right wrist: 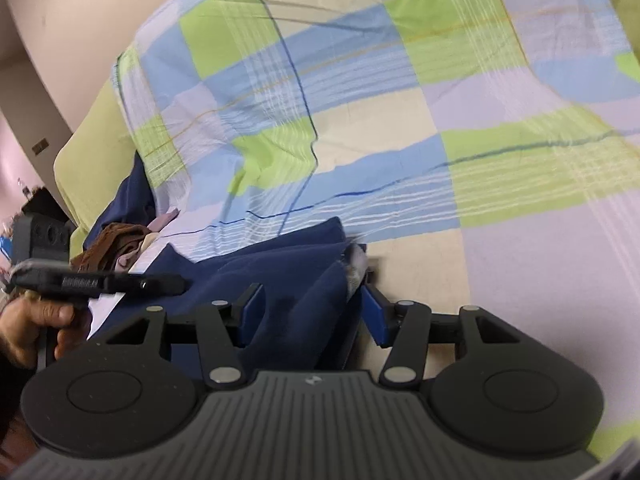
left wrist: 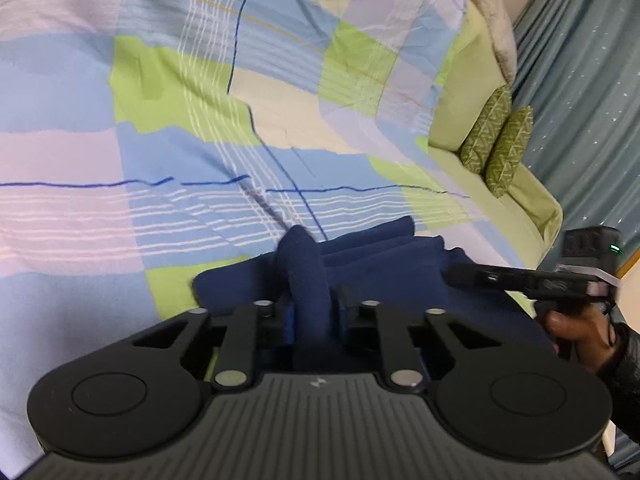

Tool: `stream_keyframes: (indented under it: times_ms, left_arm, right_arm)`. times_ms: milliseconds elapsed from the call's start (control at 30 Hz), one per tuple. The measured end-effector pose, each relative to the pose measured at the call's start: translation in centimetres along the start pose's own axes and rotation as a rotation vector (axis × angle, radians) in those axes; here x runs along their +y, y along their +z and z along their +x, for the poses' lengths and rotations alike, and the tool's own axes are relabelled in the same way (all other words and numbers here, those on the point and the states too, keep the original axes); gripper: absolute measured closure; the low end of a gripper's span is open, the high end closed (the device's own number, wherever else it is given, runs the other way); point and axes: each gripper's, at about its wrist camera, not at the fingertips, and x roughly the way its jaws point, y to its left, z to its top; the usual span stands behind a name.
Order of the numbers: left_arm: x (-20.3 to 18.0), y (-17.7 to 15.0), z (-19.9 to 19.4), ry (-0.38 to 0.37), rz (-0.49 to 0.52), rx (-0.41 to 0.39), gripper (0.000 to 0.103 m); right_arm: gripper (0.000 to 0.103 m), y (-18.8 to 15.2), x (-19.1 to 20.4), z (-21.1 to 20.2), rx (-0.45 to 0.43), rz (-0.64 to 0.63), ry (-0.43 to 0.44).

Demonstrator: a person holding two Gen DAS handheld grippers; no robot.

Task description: Fold clothes

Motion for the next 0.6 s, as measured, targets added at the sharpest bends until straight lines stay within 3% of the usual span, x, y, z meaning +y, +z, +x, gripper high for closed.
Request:
stream_keyframes:
  times_ms: [33,67,100,167,333,467,600]
  left_arm:
    - [-0.2,-0.1,-0.4,-0.009,0.008,-0.023,0.094]
    - [-0.4,-0.2,-0.8,-0.018,0.015,-0.045,0.094]
    - [-0.5,-0.3,-1.2,-0.028,0.023,-0.068,0.094]
    - [-0.9,-0.6,-2.0,-0.046,0.038,-0.114,0.094]
    - [0.1,-0.6,-1.2,-0.012,0.004,-0.114,0.094]
    - [1.0,-0.6,-0.3,0.021,-0.029,-0.105,0.094]
    - [0.5,-0.7,-1.6,0.007,0.006,-0.183,0.094]
  right_arm:
    - [0.058,0.2,0.2,-0.1,-0.007,-0.004,0.001]
    - [0.073,0.4,0.3,-0.1,-0.014,-0.009,0.002]
    - [0.082,0.6,0.5,-0.2,-0.021,-0.013,0.003]
    - [0.087,0.9,0.8,-0.3,-0.035,-0.022,0.005]
    - [0.095,2.1,1.3,-0.1,-0.063,-0.037,0.012]
    - [0.095,2.3,-0.5,3.3,0.028,-0.017,-0.022]
    - [0.096,2.0,-1.1,3.5,0.013,0.007,0.014]
